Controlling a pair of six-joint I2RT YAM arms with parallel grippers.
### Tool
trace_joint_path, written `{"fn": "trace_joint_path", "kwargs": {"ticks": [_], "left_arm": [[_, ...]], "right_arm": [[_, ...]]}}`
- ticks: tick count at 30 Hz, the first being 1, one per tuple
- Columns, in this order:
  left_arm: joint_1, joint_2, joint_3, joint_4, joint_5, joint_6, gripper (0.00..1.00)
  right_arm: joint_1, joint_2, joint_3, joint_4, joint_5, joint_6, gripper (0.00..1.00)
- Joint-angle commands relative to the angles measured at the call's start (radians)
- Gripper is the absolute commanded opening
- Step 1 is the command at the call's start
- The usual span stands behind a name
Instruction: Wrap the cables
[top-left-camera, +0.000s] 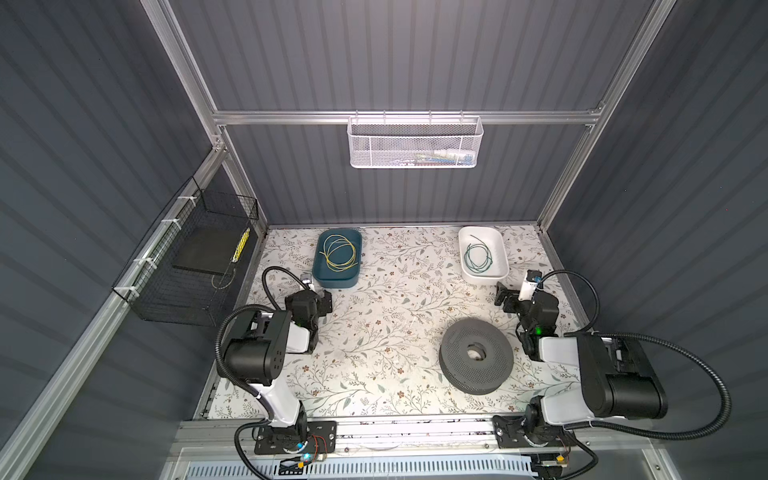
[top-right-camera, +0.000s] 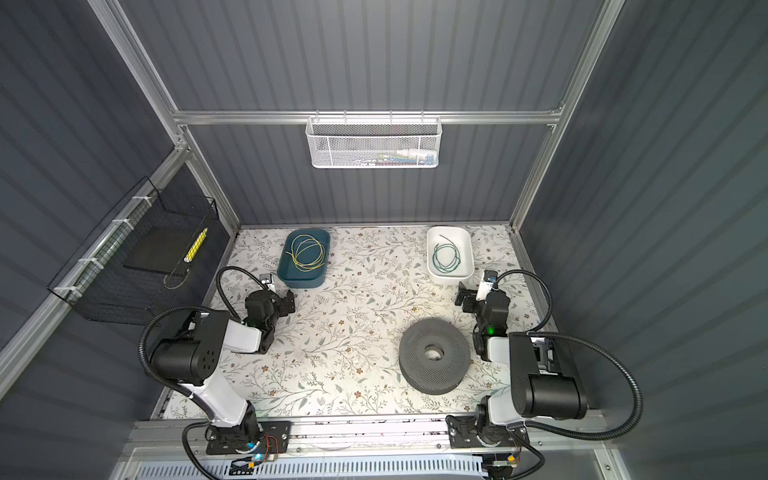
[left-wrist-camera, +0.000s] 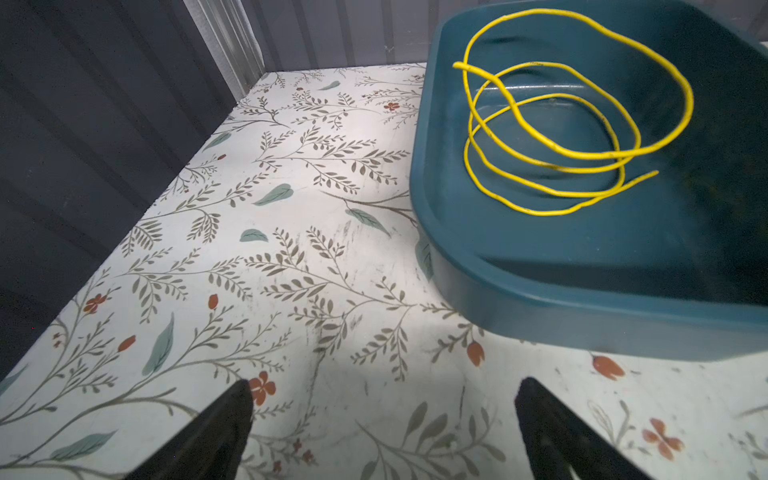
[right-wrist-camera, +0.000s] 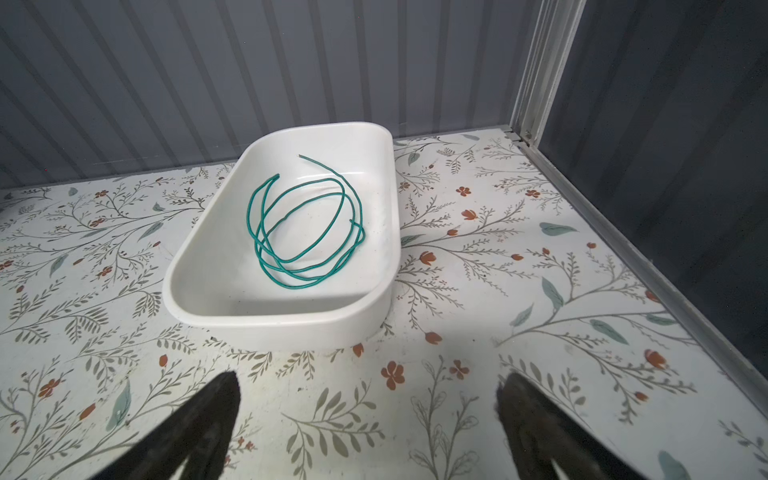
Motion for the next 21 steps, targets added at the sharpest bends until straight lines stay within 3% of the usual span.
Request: {"fn": "trace_joint_path", "kwargs": {"ticks": [1, 21], "left_arm": [[-0.001, -0.012, 0.012, 0.012, 0.006, -0.009, 1.0], [-0.001, -0.014, 0.011, 0.012, 0.008, -0.009, 0.99]], "right_arm": [[0.016, -0.011, 0.006, 0.011, 0.017, -0.021, 0.99], [0.021, -0.011, 0.003, 0.017, 0.029, -0.024, 0.99]]}}
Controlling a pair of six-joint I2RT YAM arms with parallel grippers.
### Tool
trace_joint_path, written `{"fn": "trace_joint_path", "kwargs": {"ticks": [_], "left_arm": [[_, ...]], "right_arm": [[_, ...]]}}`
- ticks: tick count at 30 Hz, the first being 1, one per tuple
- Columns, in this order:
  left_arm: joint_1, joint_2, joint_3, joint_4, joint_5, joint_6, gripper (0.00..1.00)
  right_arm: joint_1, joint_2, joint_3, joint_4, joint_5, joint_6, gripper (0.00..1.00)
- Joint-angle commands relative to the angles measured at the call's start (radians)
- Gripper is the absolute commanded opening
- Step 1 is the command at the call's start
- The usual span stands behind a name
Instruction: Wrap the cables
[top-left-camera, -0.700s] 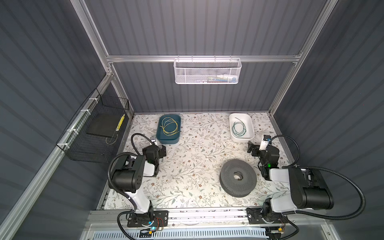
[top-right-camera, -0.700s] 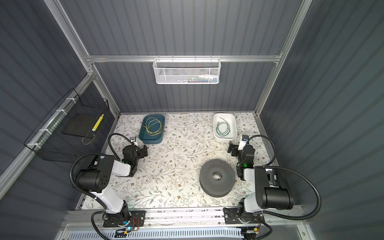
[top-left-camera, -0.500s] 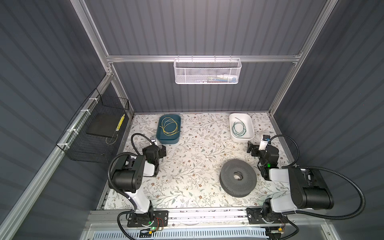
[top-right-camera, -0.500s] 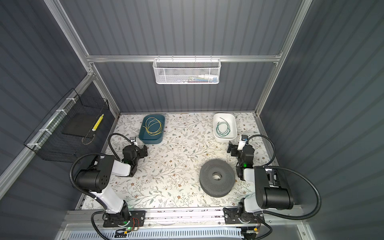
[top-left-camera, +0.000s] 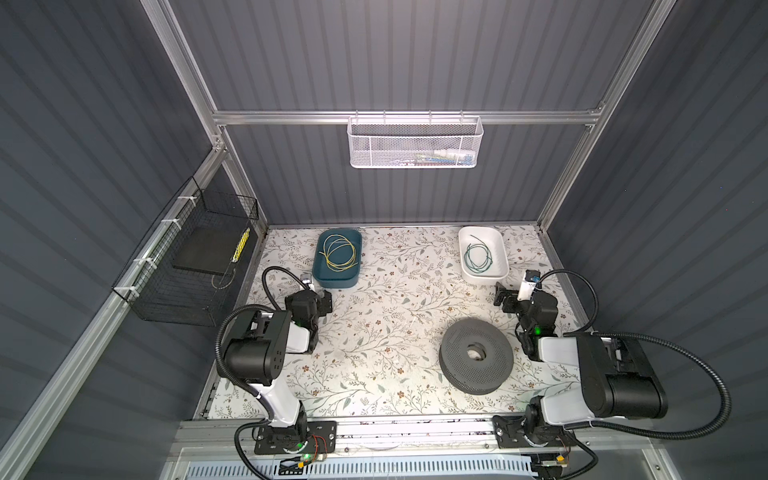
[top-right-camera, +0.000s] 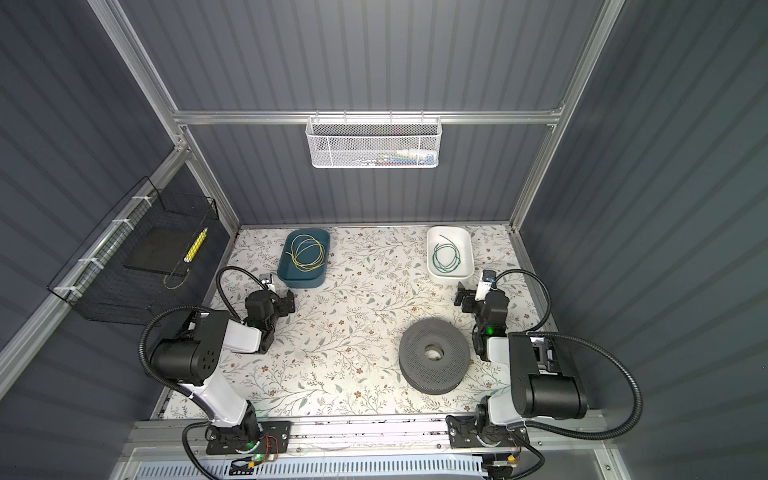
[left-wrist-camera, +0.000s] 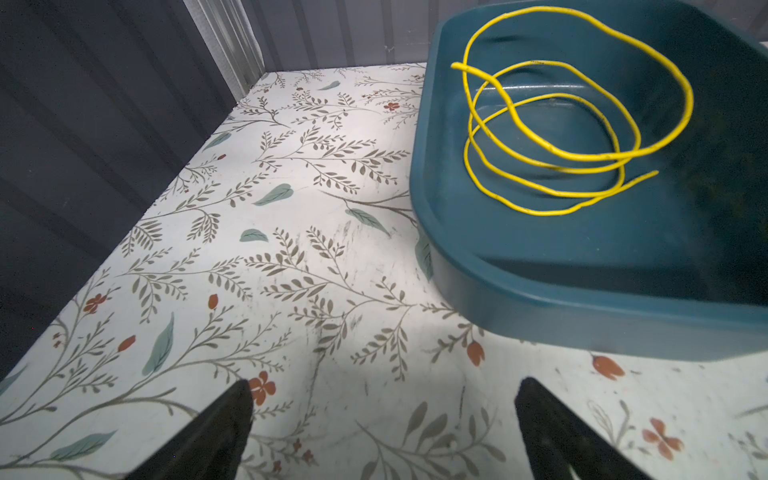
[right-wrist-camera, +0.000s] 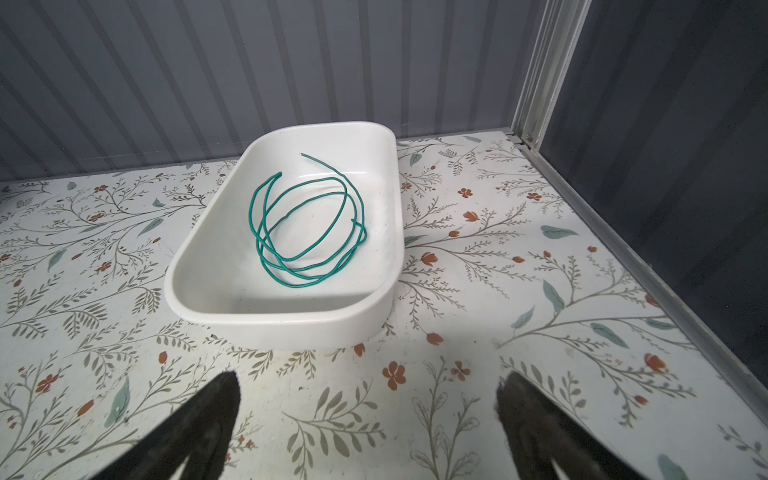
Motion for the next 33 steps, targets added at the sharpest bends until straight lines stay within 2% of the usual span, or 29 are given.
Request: {"fn": "trace_joint_path", "kwargs": {"ticks": [1, 33], "left_arm": [[-0.001, -0.014, 0.01, 0.012, 0.009, -0.009, 1.0], [-0.001, -0.014, 0.01, 0.012, 0.009, -0.009, 1.0]], "right_arm": [[0.009, -0.011, 0.002, 0.016, 0.018, -0.009, 0.99], [0.014, -0.011, 0.0, 0.021, 0.03, -0.012, 0.99]]}}
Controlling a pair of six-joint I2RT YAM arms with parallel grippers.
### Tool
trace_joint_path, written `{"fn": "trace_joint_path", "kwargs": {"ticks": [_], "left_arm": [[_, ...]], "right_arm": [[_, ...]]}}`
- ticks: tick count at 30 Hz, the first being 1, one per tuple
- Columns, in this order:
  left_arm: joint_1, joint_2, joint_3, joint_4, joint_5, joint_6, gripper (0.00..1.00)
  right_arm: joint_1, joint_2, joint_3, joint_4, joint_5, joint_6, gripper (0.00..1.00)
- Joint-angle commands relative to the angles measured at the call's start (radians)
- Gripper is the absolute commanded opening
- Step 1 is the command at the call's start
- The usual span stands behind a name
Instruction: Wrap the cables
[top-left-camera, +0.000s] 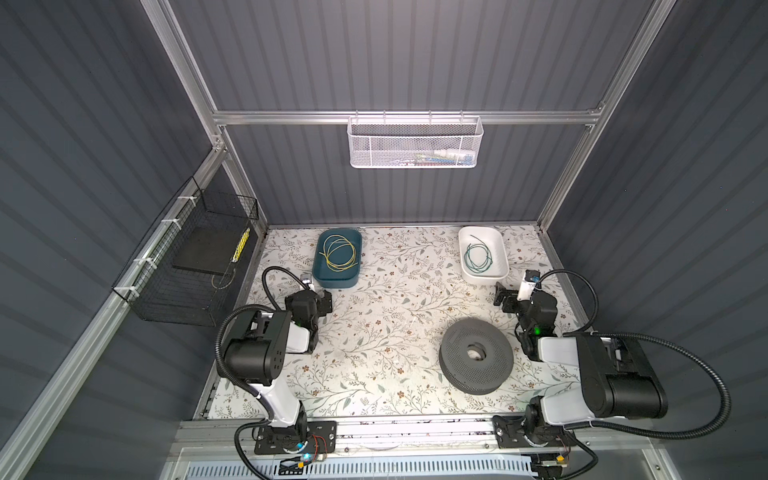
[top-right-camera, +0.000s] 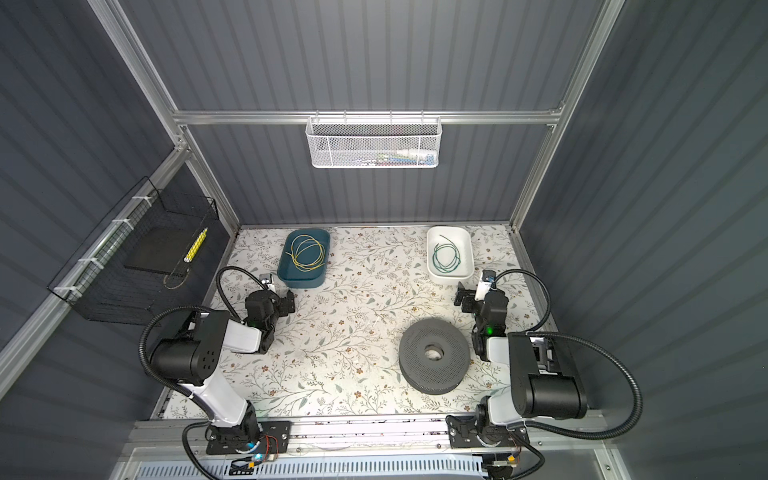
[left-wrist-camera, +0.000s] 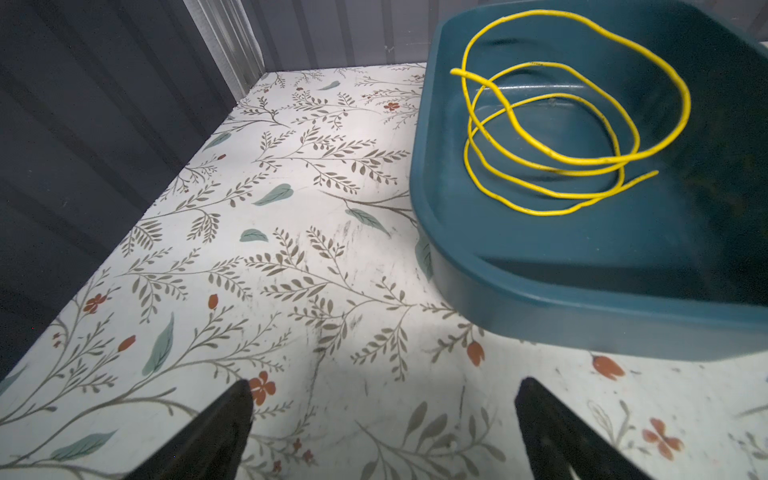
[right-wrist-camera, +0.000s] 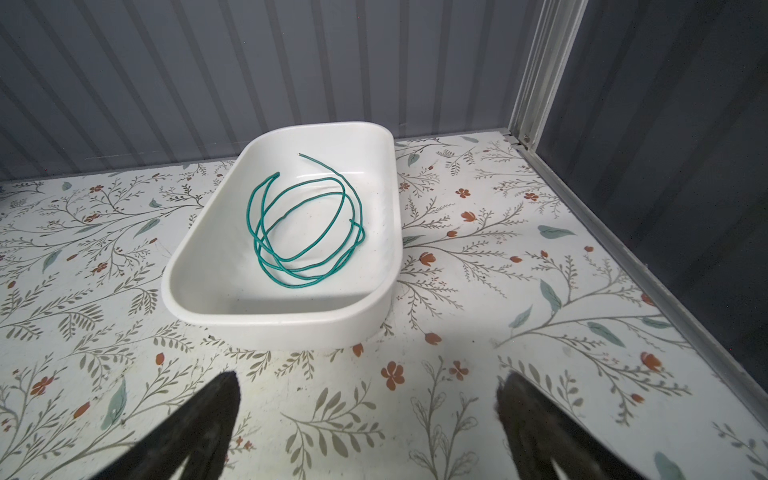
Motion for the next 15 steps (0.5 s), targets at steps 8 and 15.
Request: {"fn": "trace_joint_path", "kwargs": {"ticks": [8, 15], "left_arm": [[-0.001, -0.013, 0.01, 0.013, 0.009, -0.009, 0.99], [-0.001, -0.014, 0.011, 0.012, 0.009, -0.01, 0.99]], "right_arm": [[0.01, -0.011, -0.002, 0.024, 0.021, -0.012, 0.99], [0.01, -0.011, -0.002, 0.024, 0.021, -0.013, 0.99]]}}
